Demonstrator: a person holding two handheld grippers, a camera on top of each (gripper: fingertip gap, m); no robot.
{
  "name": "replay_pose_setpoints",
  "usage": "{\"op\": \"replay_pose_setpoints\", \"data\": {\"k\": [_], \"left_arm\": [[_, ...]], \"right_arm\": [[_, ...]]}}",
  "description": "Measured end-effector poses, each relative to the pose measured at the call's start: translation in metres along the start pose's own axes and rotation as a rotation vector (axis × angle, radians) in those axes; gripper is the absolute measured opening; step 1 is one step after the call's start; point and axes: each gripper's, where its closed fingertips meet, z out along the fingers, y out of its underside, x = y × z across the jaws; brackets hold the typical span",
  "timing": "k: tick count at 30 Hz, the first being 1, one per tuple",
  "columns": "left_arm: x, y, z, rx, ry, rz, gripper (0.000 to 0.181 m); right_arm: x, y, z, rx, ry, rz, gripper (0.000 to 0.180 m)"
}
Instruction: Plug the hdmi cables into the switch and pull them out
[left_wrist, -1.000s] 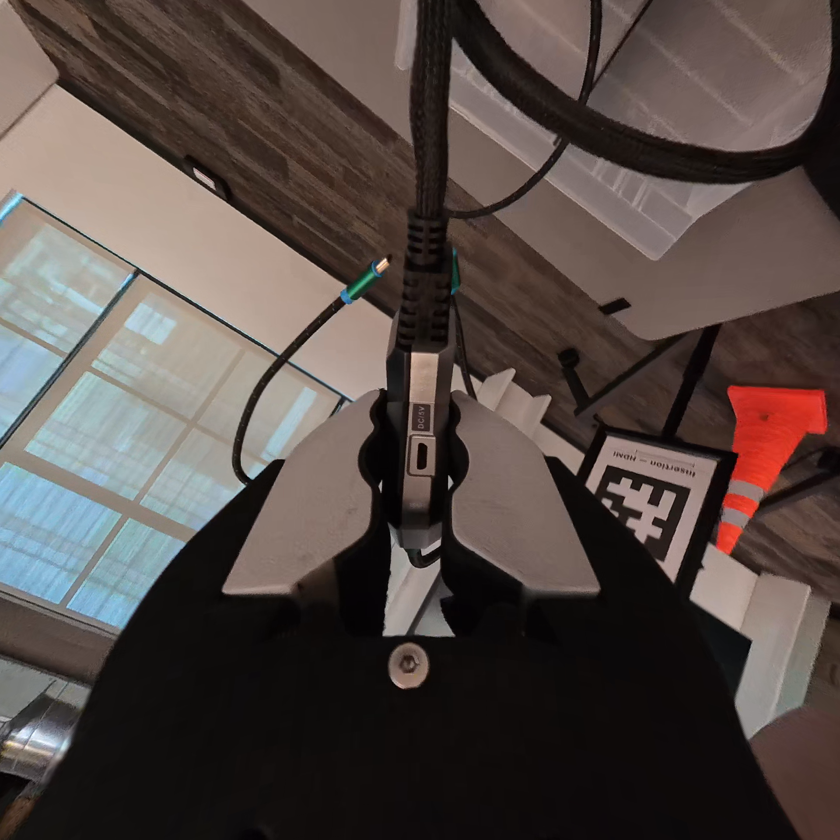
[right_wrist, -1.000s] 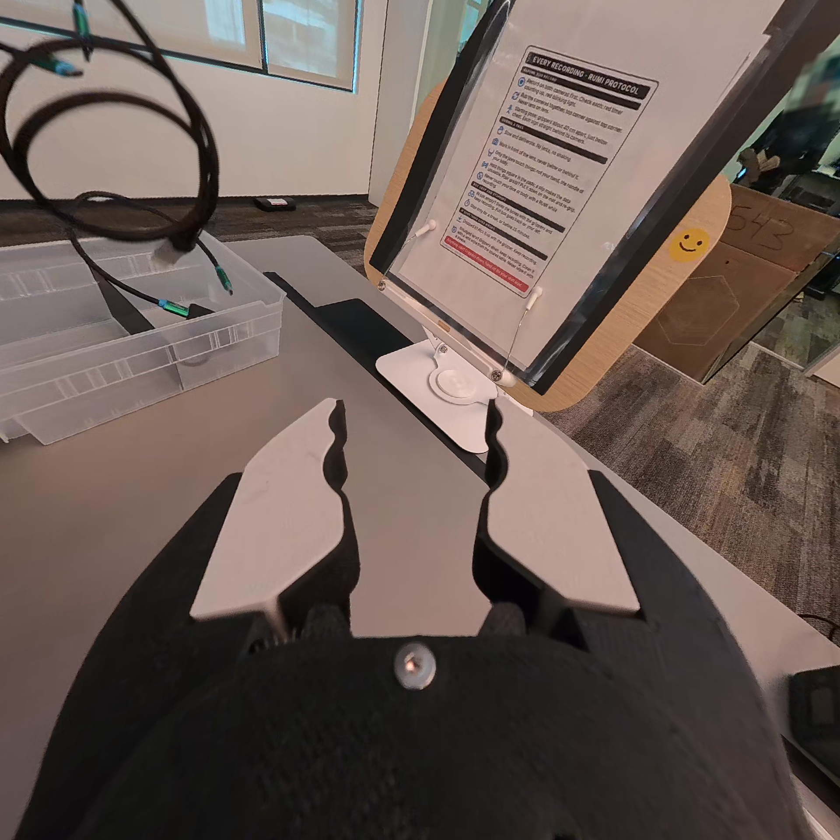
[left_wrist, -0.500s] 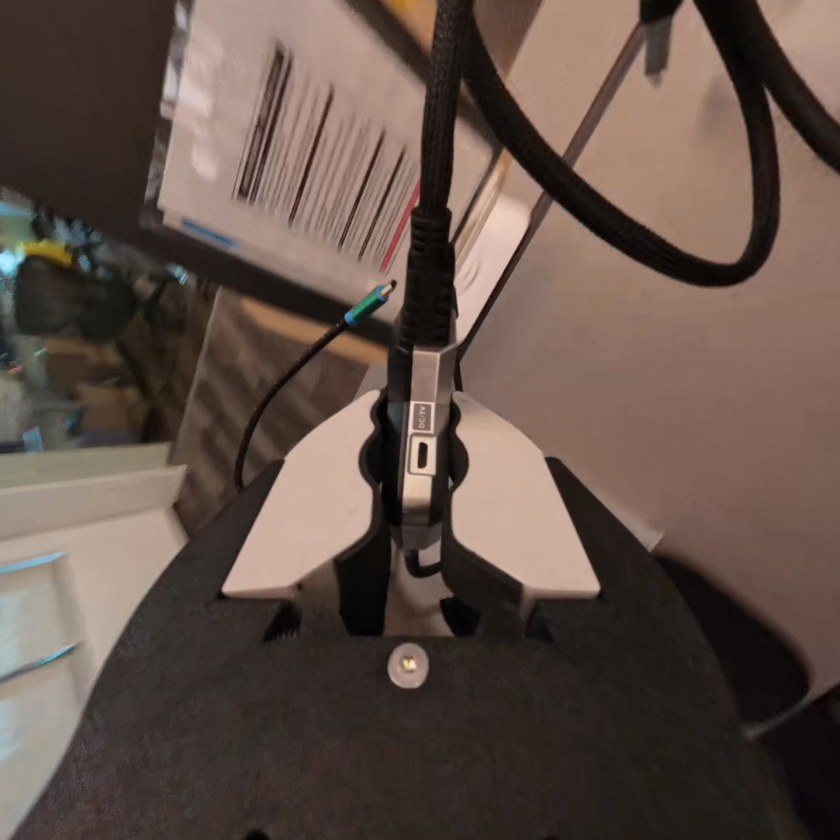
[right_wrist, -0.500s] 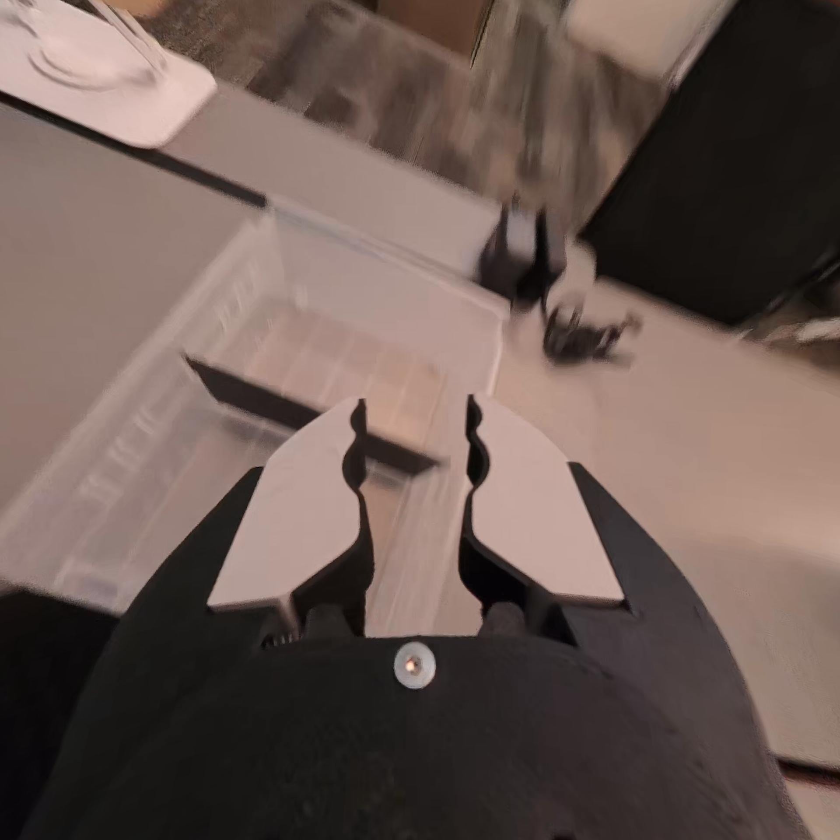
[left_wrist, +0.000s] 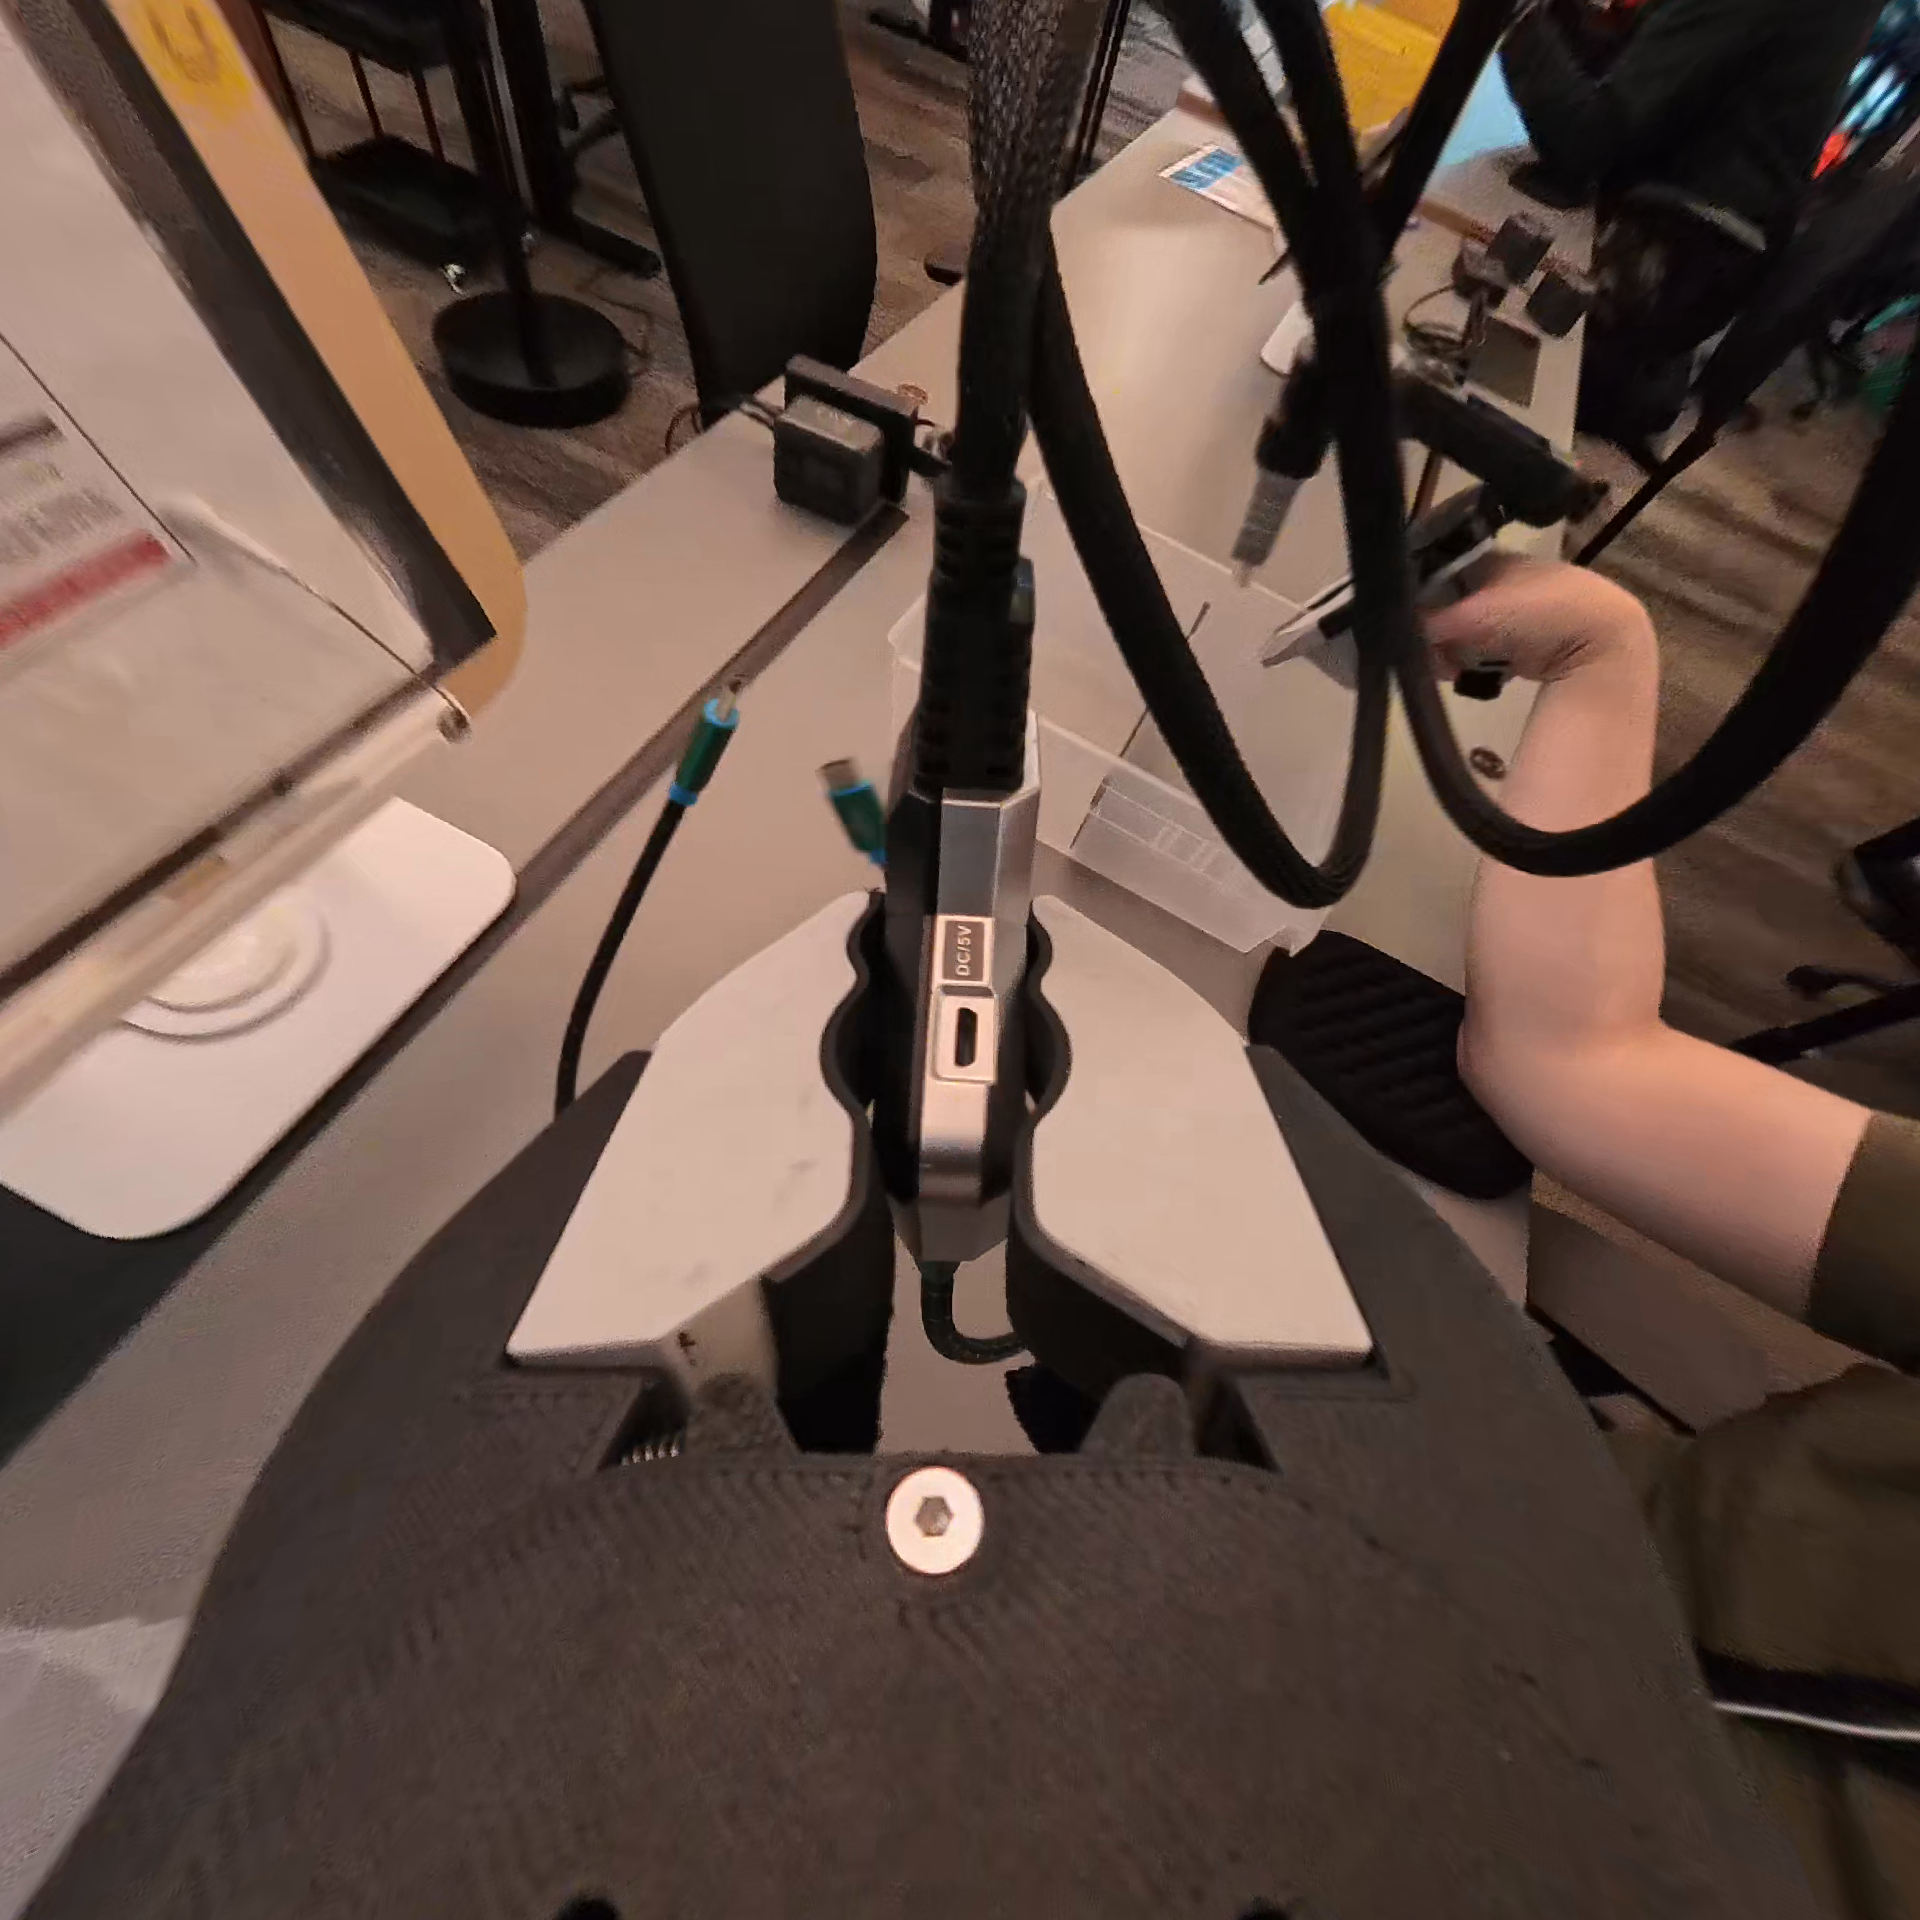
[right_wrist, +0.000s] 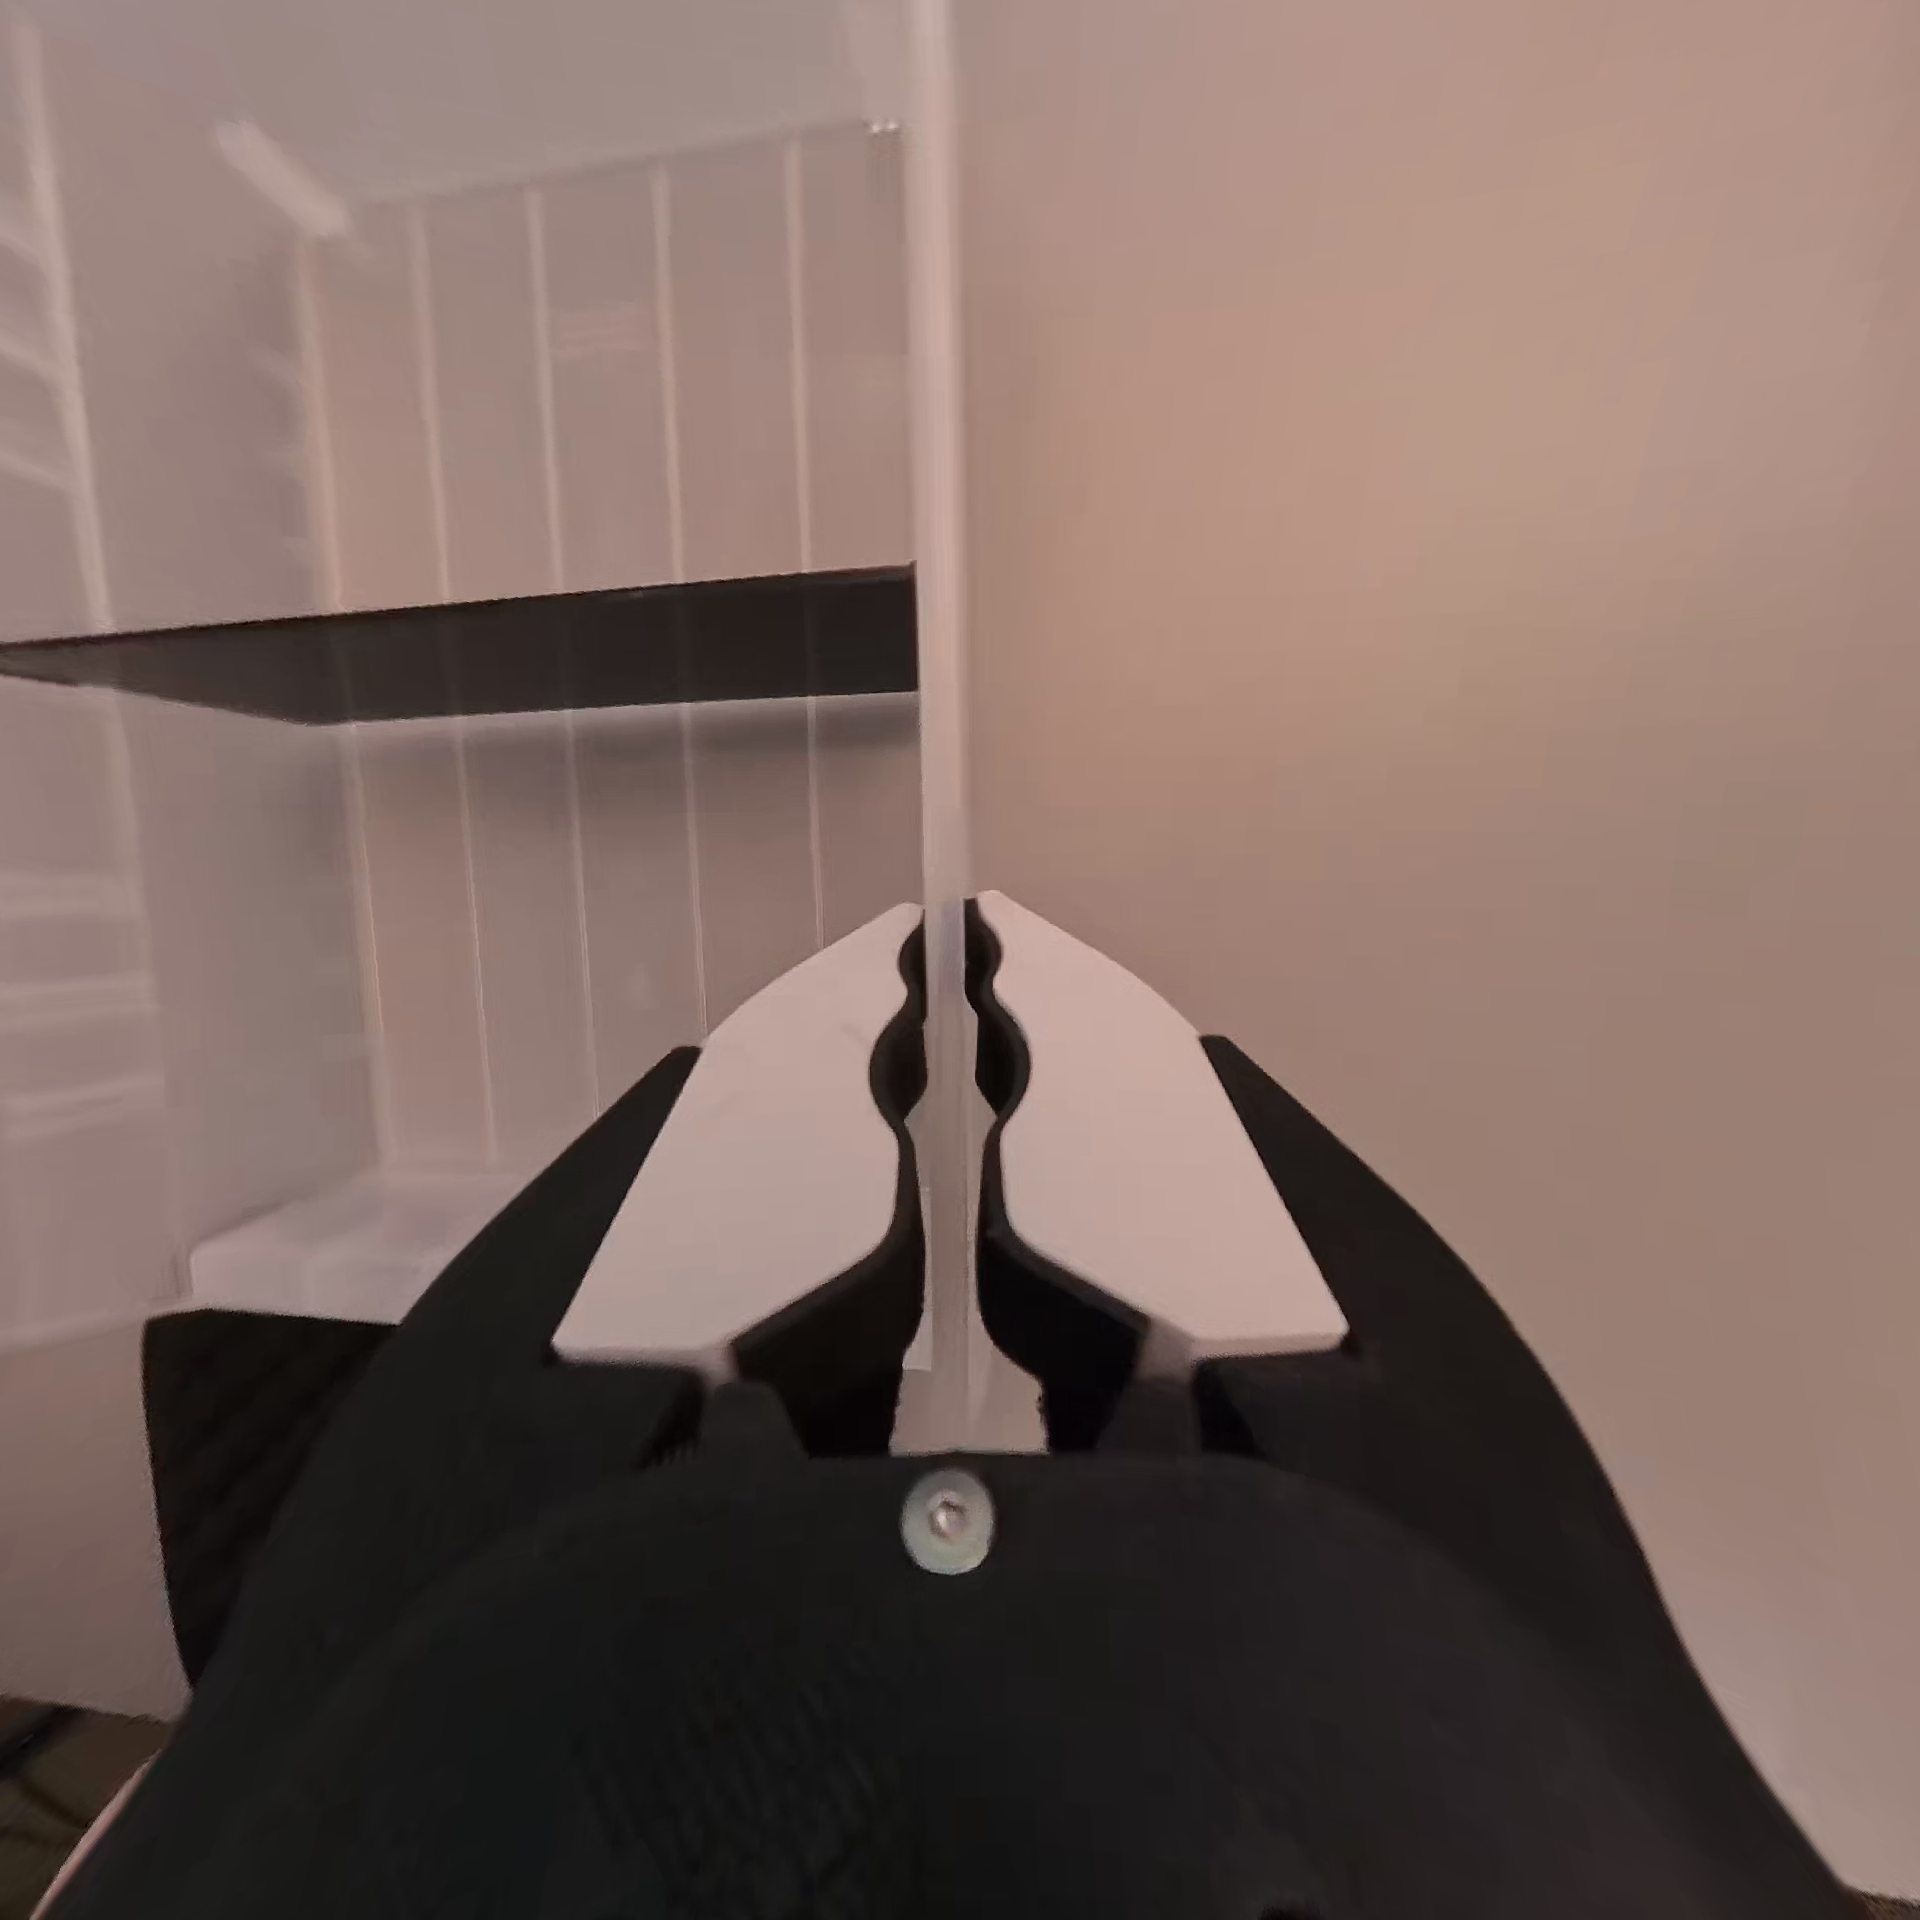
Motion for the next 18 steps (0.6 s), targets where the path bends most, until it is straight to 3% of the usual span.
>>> {"op": "replay_pose_setpoints", "data": {"k": [4,10,13,18], "left_arm": [[-0.017,0.035,0.027,0.027,0.038,-0.097,0.021],[-0.028,0.062,0.03,0.137,0.121,-0.207,0.021],[-0.03,0.058,0.019,0.156,0.128,-0.209,0.022],[-0.035,0.05,0.004,0.144,0.116,-0.175,0.021]], "right_arm": [[0.003,0.0,-0.001,0.003,-0.013,0.051,0.007],[0.02,-0.014,-0.029,0.085,0.138,0.136,0.038],[0.001,-0.043,-0.071,0.267,0.17,0.106,0.035],[-0.125,-0.111,-0.158,0.771,-0.044,-0.25,0.035]]}}
